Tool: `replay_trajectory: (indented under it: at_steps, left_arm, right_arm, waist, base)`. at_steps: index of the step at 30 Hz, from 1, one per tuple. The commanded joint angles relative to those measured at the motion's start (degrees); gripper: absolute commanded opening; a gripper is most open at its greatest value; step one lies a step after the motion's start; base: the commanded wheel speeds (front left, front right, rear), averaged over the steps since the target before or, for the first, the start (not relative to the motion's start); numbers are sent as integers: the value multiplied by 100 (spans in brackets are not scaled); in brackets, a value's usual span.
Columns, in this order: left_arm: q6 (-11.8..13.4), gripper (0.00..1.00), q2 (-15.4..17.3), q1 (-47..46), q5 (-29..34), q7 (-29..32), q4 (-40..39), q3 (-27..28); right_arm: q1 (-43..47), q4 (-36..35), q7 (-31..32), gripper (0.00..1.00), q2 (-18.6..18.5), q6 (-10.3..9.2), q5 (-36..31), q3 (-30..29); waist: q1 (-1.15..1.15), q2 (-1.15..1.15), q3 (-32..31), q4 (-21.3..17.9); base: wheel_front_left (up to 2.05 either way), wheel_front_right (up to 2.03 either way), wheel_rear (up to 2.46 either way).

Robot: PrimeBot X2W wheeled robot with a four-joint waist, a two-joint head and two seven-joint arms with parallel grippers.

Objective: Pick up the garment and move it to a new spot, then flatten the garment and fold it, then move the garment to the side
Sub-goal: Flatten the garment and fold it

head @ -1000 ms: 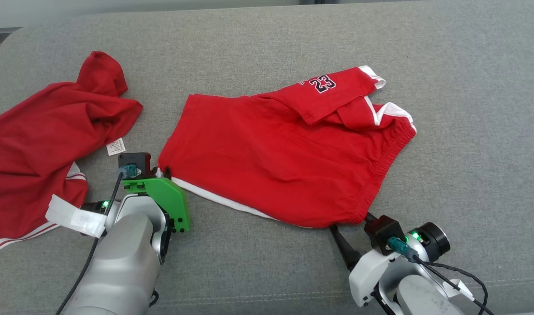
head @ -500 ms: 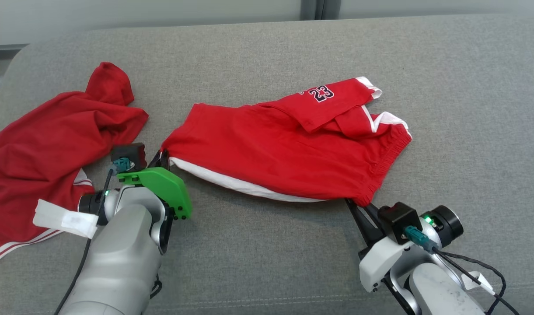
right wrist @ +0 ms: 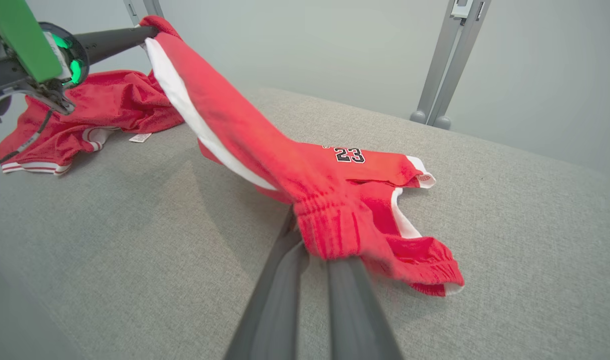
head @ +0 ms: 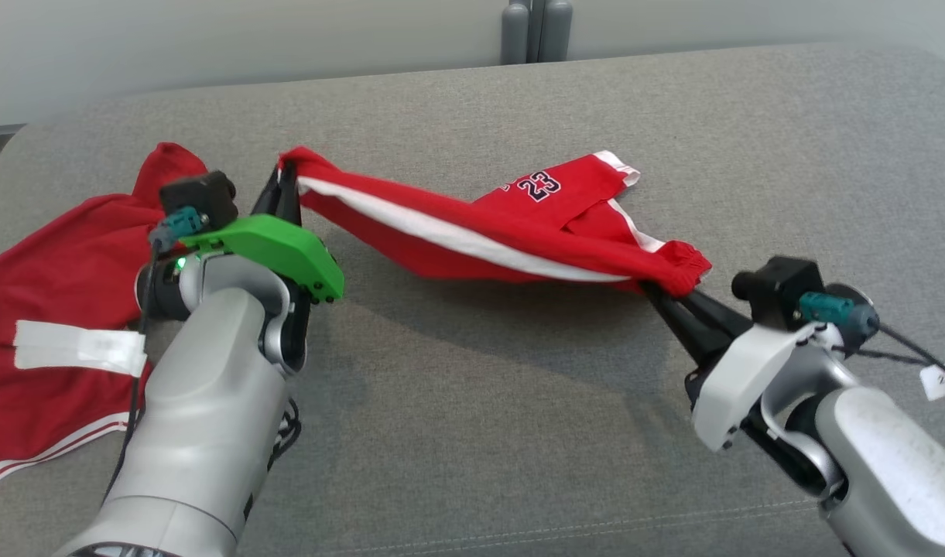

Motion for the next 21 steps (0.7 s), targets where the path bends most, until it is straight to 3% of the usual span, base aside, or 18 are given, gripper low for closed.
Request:
replay_trajectory:
  at_steps: [1,6,11,17,21]
  left_arm:
    - [66,0,62,-148,24,-29,-127,60]
    - [393,0,161,-456,108,-28,-823,368]
    - [611,0,288,-1132,323,-28,-1297,486]
    - [845,0,455,-2109,595,-21,-1739,639]
    - [870,0,546,-2767,850,-21,-1922,660]
  right_arm:
    - [-180,-82,101,0,-90,-2,129,-10]
    - [-1102,-74,544,0,-337,-2,677,156]
    - [-2406,410,629,0,-365,-2,922,571]
    - [-4140,1421,382,0,-187,-2,637,845]
    - [-5229,2270,-43,0,28,-2,171,744]
  waist:
    - [0,0,23,-88]
    - [0,0,372,-296]
    - [0,0,944,-422]
    - [0,0,1767,-532]
    - [0,0,2251,-600]
  base:
    - [0,0,0]
    - [0,0,0]
    - [0,0,0]
    - [0,0,0]
    - [0,0,0]
